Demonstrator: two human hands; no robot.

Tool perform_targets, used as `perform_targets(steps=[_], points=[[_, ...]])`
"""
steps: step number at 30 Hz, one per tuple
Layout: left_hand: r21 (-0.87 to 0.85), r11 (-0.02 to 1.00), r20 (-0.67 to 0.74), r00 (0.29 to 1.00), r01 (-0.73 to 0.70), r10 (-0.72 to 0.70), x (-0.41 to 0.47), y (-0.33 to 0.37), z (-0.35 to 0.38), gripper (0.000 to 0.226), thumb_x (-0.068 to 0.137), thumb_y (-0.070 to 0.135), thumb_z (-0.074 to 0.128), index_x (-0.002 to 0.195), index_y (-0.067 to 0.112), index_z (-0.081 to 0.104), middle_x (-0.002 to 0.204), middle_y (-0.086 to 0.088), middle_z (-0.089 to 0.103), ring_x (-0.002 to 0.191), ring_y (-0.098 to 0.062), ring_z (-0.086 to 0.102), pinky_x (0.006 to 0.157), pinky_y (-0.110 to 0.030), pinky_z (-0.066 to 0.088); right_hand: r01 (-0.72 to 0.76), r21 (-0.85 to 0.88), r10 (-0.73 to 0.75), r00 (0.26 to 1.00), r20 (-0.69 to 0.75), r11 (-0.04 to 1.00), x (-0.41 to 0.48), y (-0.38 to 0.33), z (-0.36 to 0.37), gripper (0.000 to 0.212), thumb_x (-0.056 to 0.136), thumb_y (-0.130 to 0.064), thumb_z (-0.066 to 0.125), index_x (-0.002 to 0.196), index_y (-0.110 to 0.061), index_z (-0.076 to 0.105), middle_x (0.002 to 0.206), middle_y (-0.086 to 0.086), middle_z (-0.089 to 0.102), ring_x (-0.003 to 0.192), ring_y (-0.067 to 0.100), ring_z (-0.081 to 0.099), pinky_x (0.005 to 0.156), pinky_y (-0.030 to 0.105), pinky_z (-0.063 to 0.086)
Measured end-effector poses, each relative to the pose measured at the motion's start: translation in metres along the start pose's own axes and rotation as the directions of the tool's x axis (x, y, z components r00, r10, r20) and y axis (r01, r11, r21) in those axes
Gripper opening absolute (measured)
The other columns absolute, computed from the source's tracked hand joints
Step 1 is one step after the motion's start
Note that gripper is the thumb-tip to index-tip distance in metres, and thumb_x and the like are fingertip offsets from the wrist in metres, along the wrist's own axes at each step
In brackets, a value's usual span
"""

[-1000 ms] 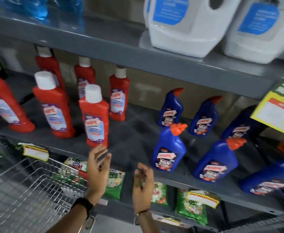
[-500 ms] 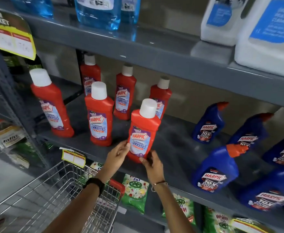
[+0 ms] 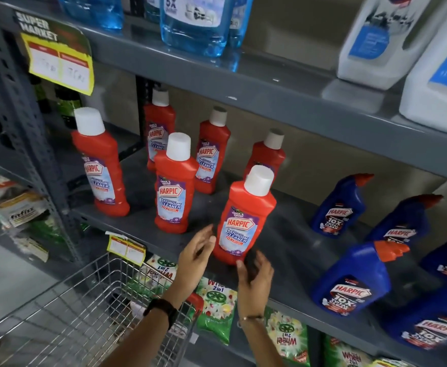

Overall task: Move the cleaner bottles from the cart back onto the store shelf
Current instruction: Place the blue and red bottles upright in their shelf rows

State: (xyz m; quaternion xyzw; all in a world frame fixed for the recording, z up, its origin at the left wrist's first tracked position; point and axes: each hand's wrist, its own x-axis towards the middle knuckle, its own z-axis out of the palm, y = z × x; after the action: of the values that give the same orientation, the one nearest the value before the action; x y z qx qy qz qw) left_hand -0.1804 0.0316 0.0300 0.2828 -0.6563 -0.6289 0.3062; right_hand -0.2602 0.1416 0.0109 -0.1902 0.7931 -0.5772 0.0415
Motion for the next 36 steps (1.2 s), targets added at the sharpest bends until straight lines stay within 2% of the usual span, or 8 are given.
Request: perform_targets(steps=[3, 7, 11, 14, 16, 22, 30, 36], points=[[-0.153, 0.975, -0.305, 0.946, -0.162, 0.110, -0.007, 0.003, -0.017, 0.028, 0.088, 0.016, 0.055, 0.115, 0.024, 0.053, 0.116, 0.006, 0.060, 0.108, 0.000, 0.058, 0.087, -0.010, 0.046, 0.096, -0.042, -0.101, 0.986, -0.136, 0.995, -0.043, -0.008, 0.010, 0.028, 0.084, -0.024, 0.061, 0.110, -0.017, 0.058, 0.110, 0.009, 0.058, 0.109, 0.027, 0.056, 0.088, 0.039, 0.049], [-0.177, 0.945, -0.644, 0.758, -0.275, 0.100, 0.010, 0.006, -0.061, 0.032, 0.089, 0.006, 0.052, 0.120, 0.012, 0.050, 0.119, -0.005, 0.055, 0.102, 0.004, 0.055, 0.086, -0.009, 0.044, 0.201, -0.001, -0.190, 0.926, 0.325, 0.980, -0.058, -0.027, 0.049, 0.027, 0.089, -0.033, 0.046, 0.111, -0.049, 0.042, 0.119, -0.003, 0.053, 0.113, -0.004, 0.047, 0.096, 0.012, 0.038], [-0.154, 0.985, -0.456, 0.890, -0.080, 0.001, 0.044, 0.003, -0.096, 0.046, 0.089, 0.022, 0.054, 0.133, 0.017, 0.042, 0.136, -0.004, 0.046, 0.124, -0.014, 0.044, 0.104, -0.028, 0.037, 0.083, 0.088, -0.113, 0.897, 0.427, 0.993, -0.012, -0.047, 0.098, 0.062, 0.086, -0.051, 0.044, 0.139, -0.023, 0.027, 0.145, 0.000, 0.034, 0.137, 0.021, 0.032, 0.114, 0.040, 0.029], [-0.114, 0.989, -0.266, 0.956, 0.092, -0.120, 0.059, -0.006, -0.108, 0.045, 0.072, 0.061, 0.059, 0.112, 0.041, 0.058, 0.132, -0.007, 0.056, 0.123, -0.022, 0.051, 0.107, -0.047, 0.038, -0.017, 0.020, 0.005, 0.877, 0.481, 1.000, 0.019, -0.056, 0.117, 0.057, 0.091, -0.015, 0.052, 0.140, -0.009, 0.025, 0.146, 0.015, 0.037, 0.134, 0.030, 0.038, 0.111, 0.042, 0.032], [-0.080, 0.980, -0.214, 0.957, 0.184, -0.197, 0.062, -0.012, -0.111, 0.042, 0.060, 0.077, 0.056, 0.092, 0.051, 0.063, 0.125, -0.004, 0.062, 0.118, -0.021, 0.055, 0.105, -0.048, 0.041, 0.020, -0.044, 0.005, 0.859, 0.512, 0.999, 0.027, -0.057, 0.123, 0.050, 0.091, -0.011, 0.051, 0.137, -0.009, 0.033, 0.141, 0.015, 0.046, 0.129, 0.031, 0.044, 0.107, 0.041, 0.036], [-0.108, 0.977, -0.151, 0.969, 0.182, -0.197, 0.055, -0.016, -0.120, 0.058, 0.053, 0.081, 0.058, 0.097, 0.042, 0.067, 0.118, -0.002, 0.066, 0.114, -0.020, 0.058, 0.103, -0.047, 0.044, 0.091, -0.047, -0.058, 0.878, 0.475, 0.995, 0.021, -0.046, 0.120, 0.033, 0.089, -0.009, 0.052, 0.121, -0.003, 0.045, 0.124, 0.018, 0.055, 0.116, 0.031, 0.052, 0.101, 0.040, 0.041], [-0.120, 0.985, -0.097, 0.986, 0.124, -0.136, 0.046, -0.007, -0.118, 0.043, 0.058, 0.074, 0.057, 0.089, 0.046, 0.068, 0.102, 0.015, 0.071, 0.108, -0.015, 0.061, 0.100, -0.041, 0.046, 0.151, -0.030, -0.121, 0.883, 0.454, 0.988, 0.012, -0.041, 0.119, 0.032, 0.089, -0.011, 0.053, 0.120, -0.003, 0.046, 0.122, 0.019, 0.055, 0.113, 0.030, 0.053, 0.100, 0.041, 0.044], [-0.120, 0.985, -0.120, 0.983, 0.122, -0.136, 0.044, -0.007, -0.116, 0.063, 0.058, 0.077, 0.055, 0.105, 0.037, 0.064, 0.119, -0.002, 0.066, 0.114, -0.018, 0.058, 0.102, -0.045, 0.045, 0.131, -0.024, -0.108, 0.893, 0.436, 0.991, 0.010, -0.043, 0.119, 0.034, 0.089, -0.012, 0.054, 0.122, -0.004, 0.047, 0.122, 0.018, 0.057, 0.111, 0.029, 0.056, 0.099, 0.041, 0.045]])
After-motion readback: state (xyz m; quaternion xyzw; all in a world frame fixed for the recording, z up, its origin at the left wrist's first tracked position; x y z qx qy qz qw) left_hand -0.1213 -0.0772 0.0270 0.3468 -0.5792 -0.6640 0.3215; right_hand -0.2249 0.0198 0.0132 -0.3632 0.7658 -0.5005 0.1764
